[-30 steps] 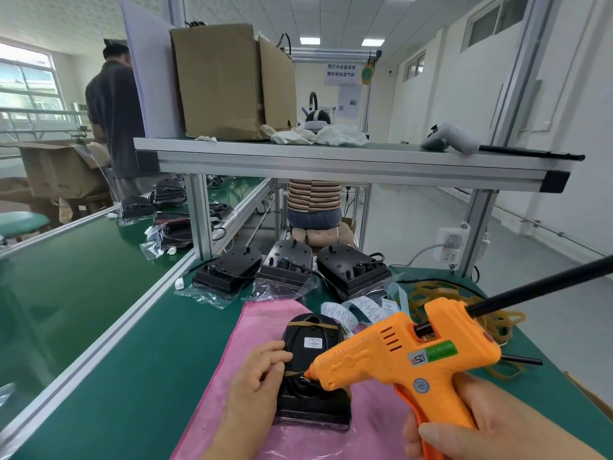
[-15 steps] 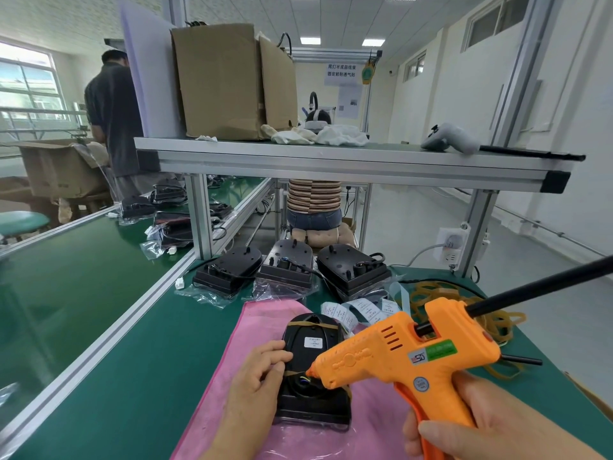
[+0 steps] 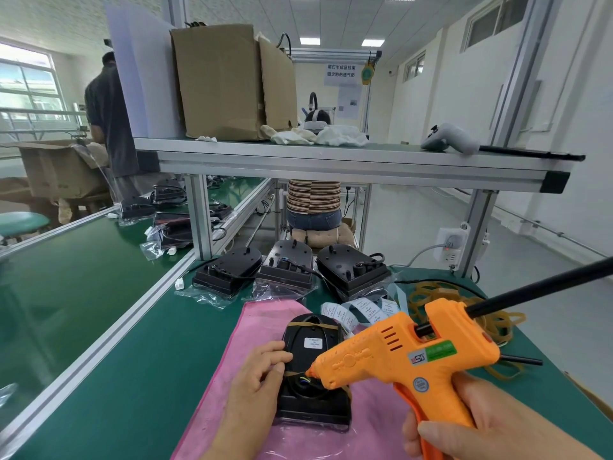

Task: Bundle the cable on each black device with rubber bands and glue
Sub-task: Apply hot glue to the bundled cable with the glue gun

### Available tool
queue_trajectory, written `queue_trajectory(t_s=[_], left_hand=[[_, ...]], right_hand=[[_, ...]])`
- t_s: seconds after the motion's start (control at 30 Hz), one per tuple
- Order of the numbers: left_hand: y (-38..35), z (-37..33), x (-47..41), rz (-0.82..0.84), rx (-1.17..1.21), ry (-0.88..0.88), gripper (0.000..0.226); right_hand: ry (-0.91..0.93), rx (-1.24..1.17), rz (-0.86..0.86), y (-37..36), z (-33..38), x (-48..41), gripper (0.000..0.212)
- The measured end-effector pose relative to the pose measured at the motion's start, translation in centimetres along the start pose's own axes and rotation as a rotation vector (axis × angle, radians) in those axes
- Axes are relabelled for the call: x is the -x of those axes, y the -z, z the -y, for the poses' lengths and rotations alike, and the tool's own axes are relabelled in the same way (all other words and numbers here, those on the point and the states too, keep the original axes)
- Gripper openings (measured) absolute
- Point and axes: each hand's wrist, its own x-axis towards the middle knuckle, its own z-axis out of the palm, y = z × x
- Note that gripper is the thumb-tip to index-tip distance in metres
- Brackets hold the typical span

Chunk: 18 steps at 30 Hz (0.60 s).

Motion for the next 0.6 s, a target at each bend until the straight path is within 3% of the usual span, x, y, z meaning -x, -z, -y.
queue_trajectory(t_s=[0.2, 0.6], left_hand=[[0.04, -0.35, 0.12, 0.002, 0.013, -0.009, 0.031], [0.04, -0.13, 0.12, 0.009, 0.036, -0.011, 0.031]], right_hand=[[-0.005, 0.019, -0.002, 0.18, -0.30, 0.02, 0.048], [-0.001, 0.040, 0.005, 0.14, -0.19, 0.12, 0.050]])
